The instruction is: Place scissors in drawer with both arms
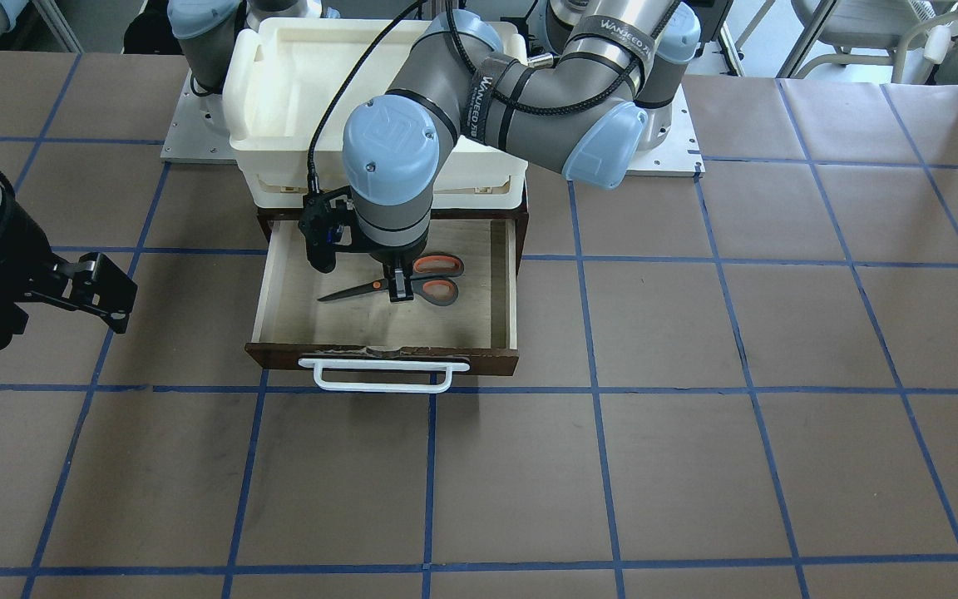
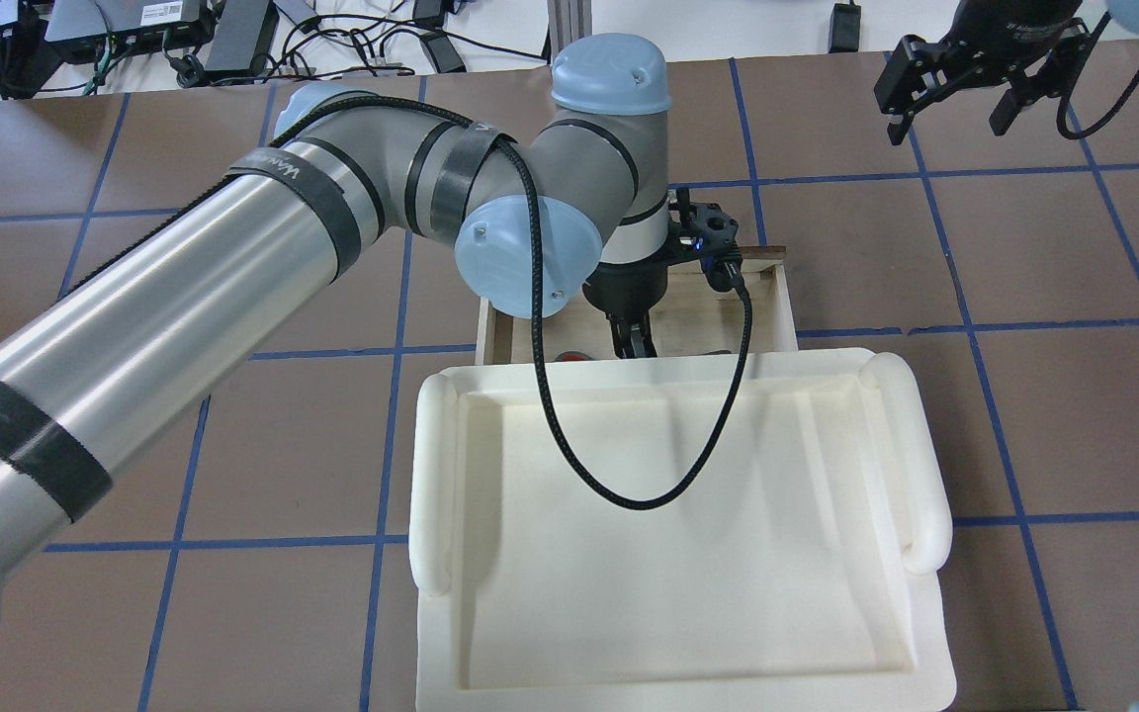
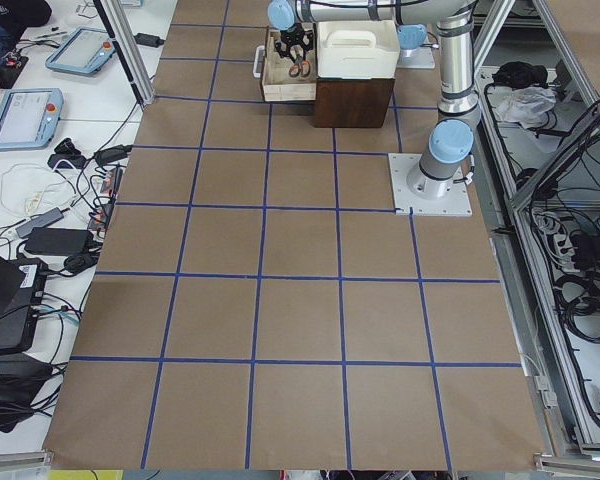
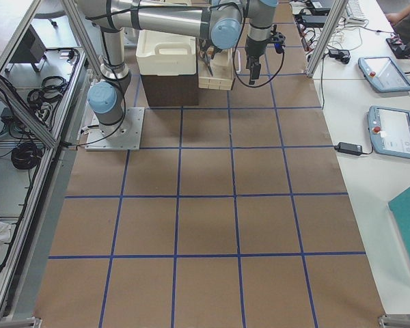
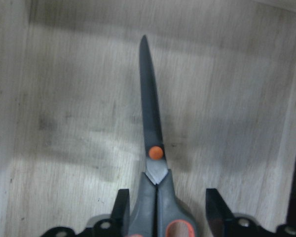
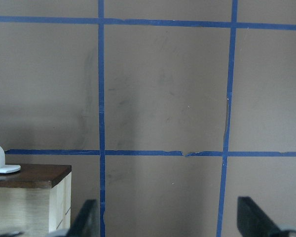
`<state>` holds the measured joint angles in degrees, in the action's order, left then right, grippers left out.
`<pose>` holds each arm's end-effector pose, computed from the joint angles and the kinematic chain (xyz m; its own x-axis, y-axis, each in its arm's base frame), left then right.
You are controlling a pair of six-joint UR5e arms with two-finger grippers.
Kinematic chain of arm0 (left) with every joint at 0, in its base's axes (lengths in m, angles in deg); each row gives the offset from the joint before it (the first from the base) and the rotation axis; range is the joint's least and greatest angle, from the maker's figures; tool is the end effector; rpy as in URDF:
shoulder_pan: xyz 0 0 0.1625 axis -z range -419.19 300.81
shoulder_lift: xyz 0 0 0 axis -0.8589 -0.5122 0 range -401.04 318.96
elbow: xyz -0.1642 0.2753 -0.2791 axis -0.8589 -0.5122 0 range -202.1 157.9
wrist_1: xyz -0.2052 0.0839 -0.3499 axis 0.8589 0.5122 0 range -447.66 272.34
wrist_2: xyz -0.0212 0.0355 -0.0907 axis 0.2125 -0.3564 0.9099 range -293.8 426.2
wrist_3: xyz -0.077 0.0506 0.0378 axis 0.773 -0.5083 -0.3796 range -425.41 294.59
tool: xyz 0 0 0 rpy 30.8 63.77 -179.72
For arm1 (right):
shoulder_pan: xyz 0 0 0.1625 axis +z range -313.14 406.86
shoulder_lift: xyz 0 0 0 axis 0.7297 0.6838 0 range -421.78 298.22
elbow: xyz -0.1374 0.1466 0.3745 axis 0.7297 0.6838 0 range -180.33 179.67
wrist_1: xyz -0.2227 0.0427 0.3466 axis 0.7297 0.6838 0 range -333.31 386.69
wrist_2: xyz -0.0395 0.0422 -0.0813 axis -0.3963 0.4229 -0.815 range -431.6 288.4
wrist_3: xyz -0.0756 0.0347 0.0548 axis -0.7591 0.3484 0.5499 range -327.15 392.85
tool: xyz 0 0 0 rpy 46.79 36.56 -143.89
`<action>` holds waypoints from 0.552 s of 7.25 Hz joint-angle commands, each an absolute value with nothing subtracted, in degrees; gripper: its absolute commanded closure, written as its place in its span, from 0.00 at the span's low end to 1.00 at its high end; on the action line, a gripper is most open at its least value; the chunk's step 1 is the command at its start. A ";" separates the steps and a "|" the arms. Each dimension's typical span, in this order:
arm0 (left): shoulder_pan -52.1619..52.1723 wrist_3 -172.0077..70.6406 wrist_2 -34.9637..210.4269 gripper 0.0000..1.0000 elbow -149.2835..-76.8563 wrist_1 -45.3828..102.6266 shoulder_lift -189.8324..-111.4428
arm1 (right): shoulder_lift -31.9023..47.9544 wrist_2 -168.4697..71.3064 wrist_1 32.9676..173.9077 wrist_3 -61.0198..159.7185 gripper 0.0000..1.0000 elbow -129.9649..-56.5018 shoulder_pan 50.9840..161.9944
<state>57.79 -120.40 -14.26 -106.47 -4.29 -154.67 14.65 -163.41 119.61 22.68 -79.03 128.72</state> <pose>-0.4156 -0.4861 0.3148 -0.1484 0.9556 0.2546 0.9871 0.1587 -0.0200 0.0450 -0.6048 0.4617 -0.9988 -0.0351 0.0330 -0.0353 0.9994 -0.0056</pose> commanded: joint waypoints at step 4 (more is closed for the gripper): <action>57.70 -117.38 -13.87 0.14 -105.51 -4.34 -152.24 | 15.56 -163.62 118.63 26.22 0.00 -77.67 132.35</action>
